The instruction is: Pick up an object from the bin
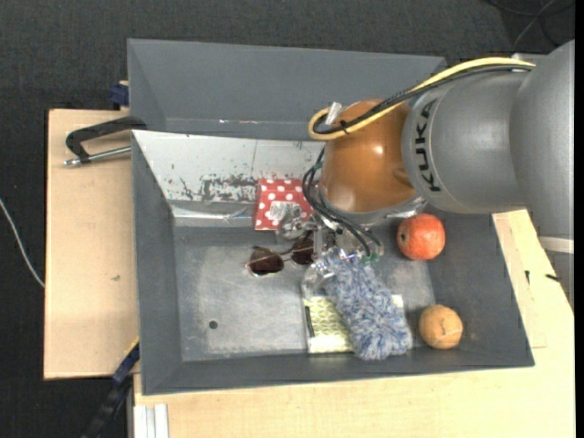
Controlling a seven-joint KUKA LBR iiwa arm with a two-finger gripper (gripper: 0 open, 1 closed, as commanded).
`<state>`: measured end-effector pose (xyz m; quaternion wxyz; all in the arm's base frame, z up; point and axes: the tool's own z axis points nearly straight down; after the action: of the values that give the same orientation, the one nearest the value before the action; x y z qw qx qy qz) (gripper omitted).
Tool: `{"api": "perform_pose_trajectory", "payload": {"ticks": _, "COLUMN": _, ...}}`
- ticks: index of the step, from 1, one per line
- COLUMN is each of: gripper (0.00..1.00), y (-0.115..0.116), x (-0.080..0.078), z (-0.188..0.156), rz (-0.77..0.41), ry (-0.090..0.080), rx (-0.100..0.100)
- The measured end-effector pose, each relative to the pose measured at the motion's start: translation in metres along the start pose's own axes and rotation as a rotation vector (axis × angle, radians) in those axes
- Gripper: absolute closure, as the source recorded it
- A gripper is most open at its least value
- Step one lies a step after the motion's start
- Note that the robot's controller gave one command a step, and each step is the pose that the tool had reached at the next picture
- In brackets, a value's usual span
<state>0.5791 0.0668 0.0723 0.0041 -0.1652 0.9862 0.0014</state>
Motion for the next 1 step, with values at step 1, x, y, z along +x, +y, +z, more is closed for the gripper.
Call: {"api": "perform_pose_trajectory", "payload": {"ticks": 1, "gripper": 1.00, "y": 0.0027, "x": 0.0040, "z": -0.0091, "rz": -0.002, "ry": 0.005, "rx": 0.000}}
